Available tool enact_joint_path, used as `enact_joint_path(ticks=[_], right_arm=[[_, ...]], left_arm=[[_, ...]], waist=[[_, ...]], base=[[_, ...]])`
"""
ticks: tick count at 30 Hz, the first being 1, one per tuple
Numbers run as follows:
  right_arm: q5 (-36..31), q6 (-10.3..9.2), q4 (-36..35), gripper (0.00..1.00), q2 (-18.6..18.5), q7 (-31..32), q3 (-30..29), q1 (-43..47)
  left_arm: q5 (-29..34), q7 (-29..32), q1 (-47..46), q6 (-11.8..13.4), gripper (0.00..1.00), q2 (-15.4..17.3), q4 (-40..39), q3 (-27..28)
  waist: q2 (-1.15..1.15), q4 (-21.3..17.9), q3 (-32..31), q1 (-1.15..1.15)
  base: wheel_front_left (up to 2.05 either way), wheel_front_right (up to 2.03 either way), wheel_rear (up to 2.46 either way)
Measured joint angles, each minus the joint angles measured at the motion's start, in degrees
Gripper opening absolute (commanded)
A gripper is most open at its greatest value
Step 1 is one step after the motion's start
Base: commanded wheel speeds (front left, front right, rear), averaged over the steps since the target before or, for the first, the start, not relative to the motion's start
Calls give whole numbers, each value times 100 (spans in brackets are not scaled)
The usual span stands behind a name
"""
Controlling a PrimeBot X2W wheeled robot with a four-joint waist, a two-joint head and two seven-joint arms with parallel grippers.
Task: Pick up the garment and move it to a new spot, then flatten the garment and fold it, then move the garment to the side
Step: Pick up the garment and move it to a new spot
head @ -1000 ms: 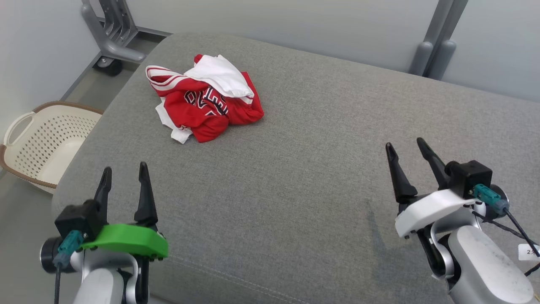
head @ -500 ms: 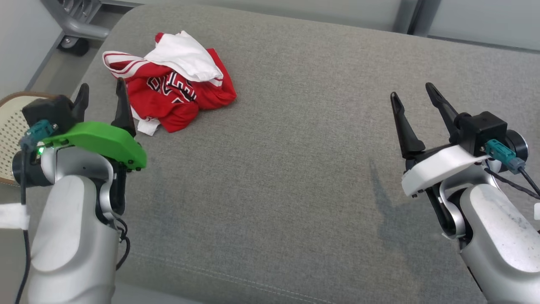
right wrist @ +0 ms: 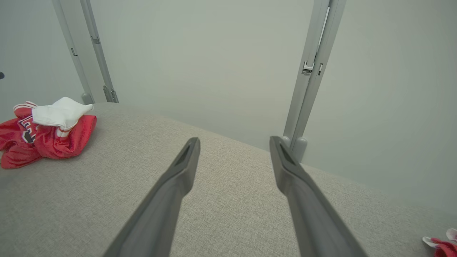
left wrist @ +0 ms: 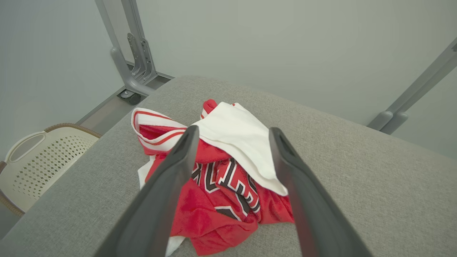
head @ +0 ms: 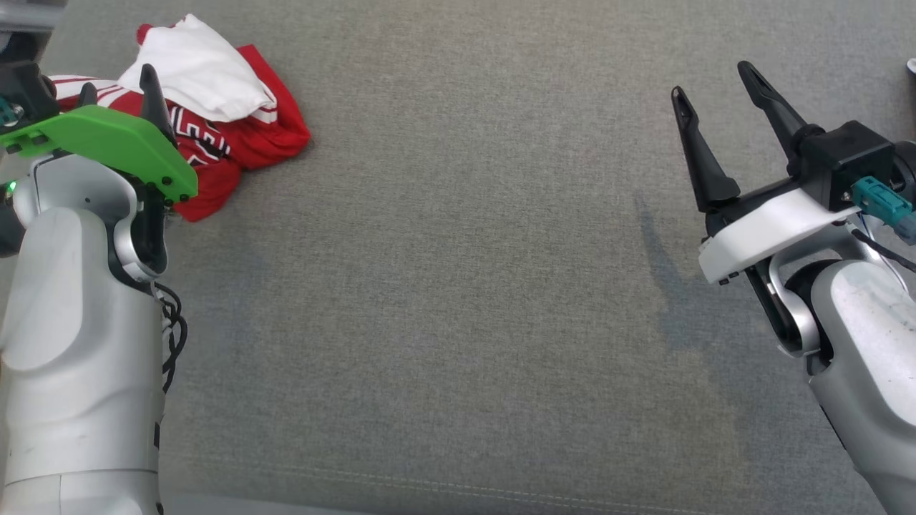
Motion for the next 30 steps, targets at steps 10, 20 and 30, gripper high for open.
enact_joint_path(ticks=[10, 20, 30], right_arm=[[-53, 2, -377, 100, -194, 204, -92, -186], [-67, 32, -546, 100, -219, 288, -74, -232], [-67, 47, -664, 100, -247, 331, -140, -295]], left_arm=[[274, 54, -449, 1, 100, -88, 875, 332], [705, 120, -775, 1, 100, -87, 1575, 688], [1071, -70, -1084, 1, 33, -85, 1986, 855]], waist=[[0, -364, 610, 1], [0, -512, 927, 1], [0, -620, 1085, 0]], base=[[0, 0, 0], [0, 0, 0], [0, 0, 0]])
